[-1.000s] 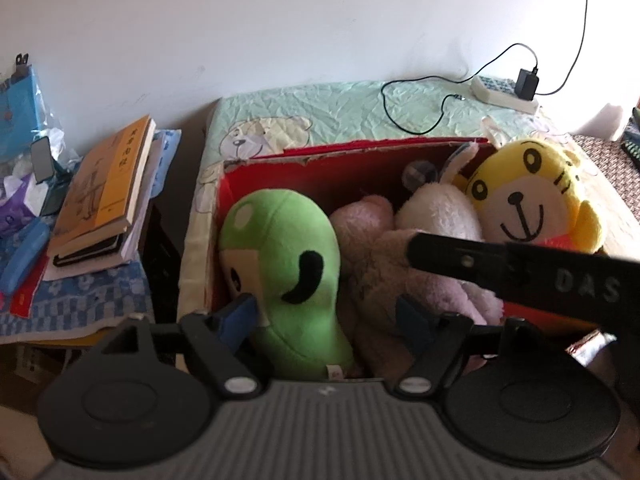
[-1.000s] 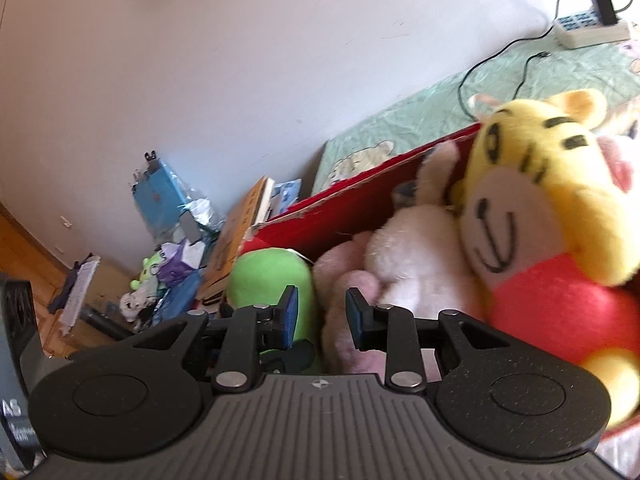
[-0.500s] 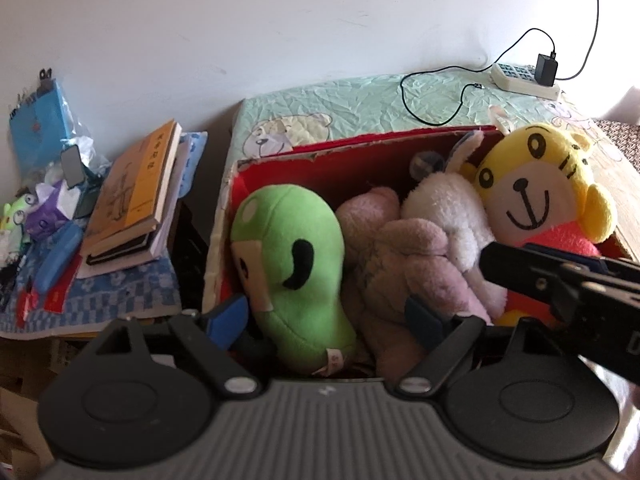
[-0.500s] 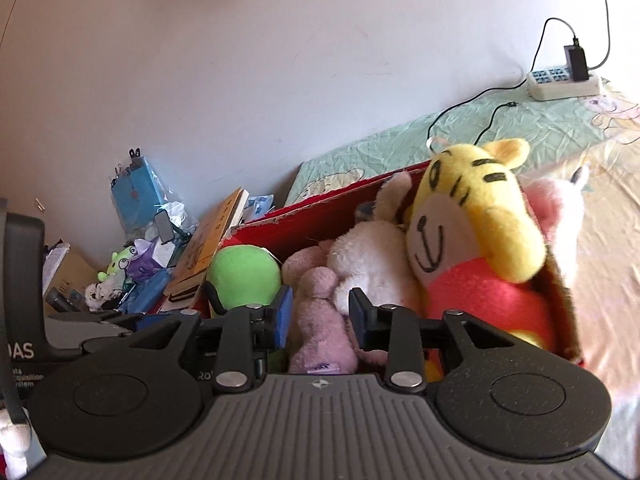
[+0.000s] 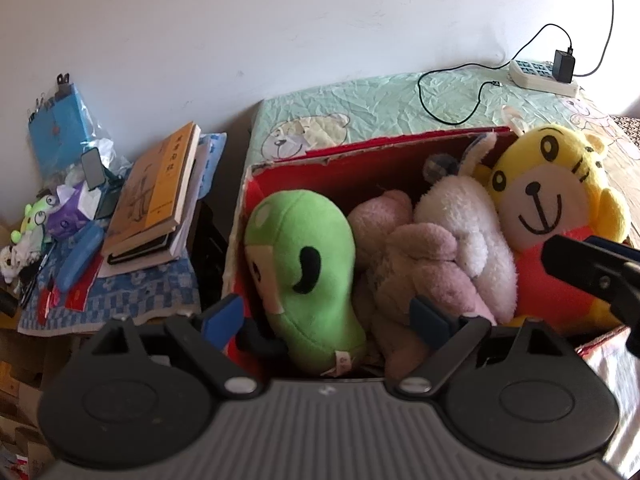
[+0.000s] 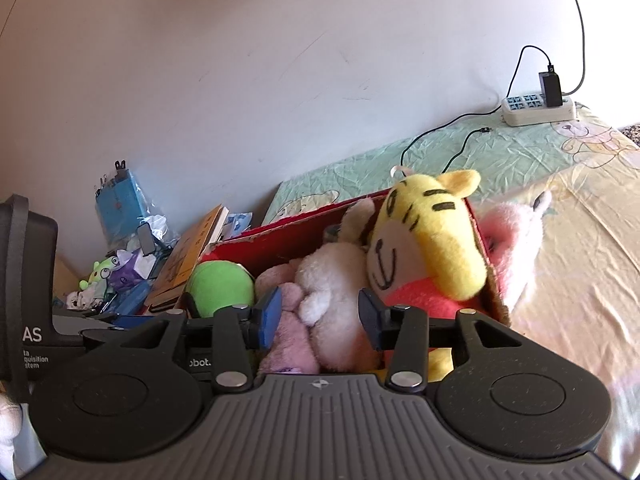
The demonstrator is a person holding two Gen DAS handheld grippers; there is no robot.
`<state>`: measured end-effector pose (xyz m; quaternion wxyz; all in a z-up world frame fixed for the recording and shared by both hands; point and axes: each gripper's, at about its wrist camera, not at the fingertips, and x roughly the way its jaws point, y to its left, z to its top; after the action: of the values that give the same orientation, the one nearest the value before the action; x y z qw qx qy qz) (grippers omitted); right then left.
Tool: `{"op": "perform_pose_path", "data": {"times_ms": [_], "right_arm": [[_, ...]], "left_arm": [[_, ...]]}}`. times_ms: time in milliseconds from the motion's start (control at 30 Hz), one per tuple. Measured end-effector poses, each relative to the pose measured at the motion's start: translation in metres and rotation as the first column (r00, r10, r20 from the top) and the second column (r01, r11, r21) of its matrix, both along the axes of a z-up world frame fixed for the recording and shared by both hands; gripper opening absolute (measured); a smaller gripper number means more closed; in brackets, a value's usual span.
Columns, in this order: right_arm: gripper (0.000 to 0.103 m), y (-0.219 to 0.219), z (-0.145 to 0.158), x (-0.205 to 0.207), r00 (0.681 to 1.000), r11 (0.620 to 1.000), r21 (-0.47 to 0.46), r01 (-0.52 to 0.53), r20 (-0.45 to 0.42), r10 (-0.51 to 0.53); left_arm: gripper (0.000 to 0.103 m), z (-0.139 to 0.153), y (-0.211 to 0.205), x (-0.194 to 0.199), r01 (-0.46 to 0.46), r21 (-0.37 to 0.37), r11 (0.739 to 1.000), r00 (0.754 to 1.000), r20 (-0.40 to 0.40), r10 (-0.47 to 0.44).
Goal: Organize objects
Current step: 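Raise the open right gripper up out of the red box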
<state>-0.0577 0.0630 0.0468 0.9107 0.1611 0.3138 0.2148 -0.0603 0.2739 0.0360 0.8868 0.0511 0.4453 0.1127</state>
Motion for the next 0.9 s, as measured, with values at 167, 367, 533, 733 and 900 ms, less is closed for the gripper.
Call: {"op": "perform_pose_path", "data": {"times_ms": [167,367,533,733,900], "right_arm": [[0.045,-0.003,-0.002,0.009,0.999,0.999,-0.003,-0.035,-0.010,0.035],[0.045,-0.011,0.000,0.018,0.994,0.994,-0.013,-0.107,-0.011,0.107],[0.045,-0.024,0.003,0.021,0.988,0.988,-0.023,-0.152,-0.012,0.151],[0.045,-0.037,0.005,0.024,0.983,0.983,-0.017,-0.182,-0.015,0.181],[0.045,-0.043,0.006,0.025,0.982,0.982,-0.019,-0.189,-0.016,0.189]], "left_arm": [[0.091,0.001,-0.003,0.002,-0.030,0.012,0.999,1.000,-0.004,0.030],[0.091,0.006,-0.011,0.004,-0.092,0.015,0.996,0.996,0.000,0.092],[0.091,0.004,-0.022,0.007,-0.136,0.008,0.991,0.991,-0.011,0.136],[0.091,0.003,-0.033,0.008,-0.160,-0.016,0.987,0.987,-0.021,0.160],[0.091,0.003,-0.039,0.009,-0.174,-0.018,0.985,0.985,-0.020,0.173]]}}
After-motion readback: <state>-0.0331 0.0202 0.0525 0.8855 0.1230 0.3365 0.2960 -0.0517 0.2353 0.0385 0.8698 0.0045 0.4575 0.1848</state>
